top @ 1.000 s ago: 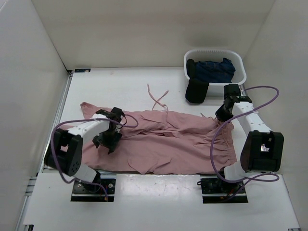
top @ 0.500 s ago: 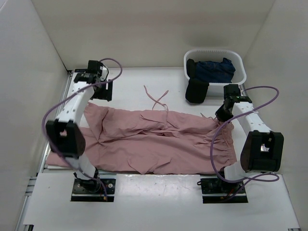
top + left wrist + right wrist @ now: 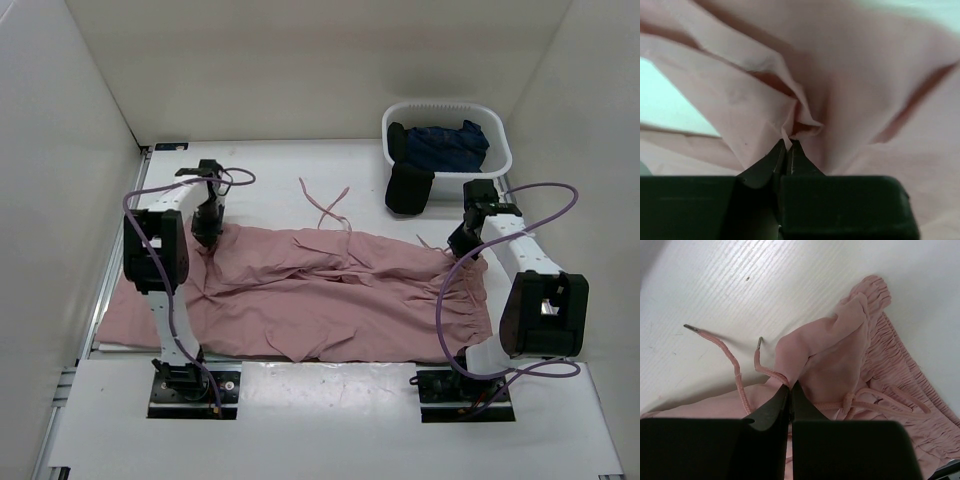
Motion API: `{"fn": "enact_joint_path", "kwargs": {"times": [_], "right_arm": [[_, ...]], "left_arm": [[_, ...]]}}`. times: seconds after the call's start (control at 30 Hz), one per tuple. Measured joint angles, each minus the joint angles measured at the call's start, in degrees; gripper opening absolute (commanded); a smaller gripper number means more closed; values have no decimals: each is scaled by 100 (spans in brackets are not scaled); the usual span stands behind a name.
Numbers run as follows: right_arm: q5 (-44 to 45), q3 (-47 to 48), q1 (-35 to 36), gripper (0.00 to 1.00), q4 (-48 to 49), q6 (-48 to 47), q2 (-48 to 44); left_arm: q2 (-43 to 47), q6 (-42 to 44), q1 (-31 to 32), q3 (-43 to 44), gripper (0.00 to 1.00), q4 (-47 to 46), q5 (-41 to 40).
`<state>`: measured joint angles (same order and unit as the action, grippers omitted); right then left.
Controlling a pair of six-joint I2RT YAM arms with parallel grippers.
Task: Fold and stack the trousers
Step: Fold the trousers
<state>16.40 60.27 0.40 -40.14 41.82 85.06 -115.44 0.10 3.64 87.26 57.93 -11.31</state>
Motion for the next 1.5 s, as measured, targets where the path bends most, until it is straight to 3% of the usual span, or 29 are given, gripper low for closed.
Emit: {"fn": "enact_joint_path", "kwargs": {"times": [0.13,0.27,0.3,0.33,0.43,0.6,0.83,0.93,1.2,1.23,1.3,1.33,1.37,1.5], "right_arm": [[0,-17,-7,0,4,2,0],[15,-52,-7,0,22,4,0],[17,-83,-7,0,28,2,0],[17,-105,-7,0,24,4,0],[11,-120,-7,0,44,4,0],[9,-120,-7,0,118,-13,2],[11,-109,-20,0,118,-83,31],[15,-52,-59,0,109,-131,157],[9,348,-129,0,52,-149,896],[-4,424,-153,0,28,-142,994],[-11,566,-197,0,-4,-129,1158],[-9,658,-219,0,-44,-116,1231],[-9,743,-229,0,-63,-107,1292],[-44,1250,-227,0,-160,-90,1497]], "left_arm": [[385,7,-343,-424,14,-107,-337],[1377,4,-1008,-1060,16,-339,-850],[1663,2,-1211,-1252,24,-382,-990],[1906,-2,-1432,-1423,60,-422,-1082],[2253,-2,-2017,-1862,85,-511,-1283],[1696,4,-2382,-1578,91,-256,-1266],[422,0,-2286,1394,99,-127,-892],[-70,-4,-2094,2179,100,0,-490],[-1762,-7,-1851,2570,100,376,625],[-1934,-26,-1856,2625,98,490,800],[-1947,-31,-1880,2653,77,525,896],[-1969,-31,-1895,2656,59,535,957],[-1982,-76,-1895,2662,17,551,1008],[-2116,-22,-1875,2909,14,713,1025]]}}
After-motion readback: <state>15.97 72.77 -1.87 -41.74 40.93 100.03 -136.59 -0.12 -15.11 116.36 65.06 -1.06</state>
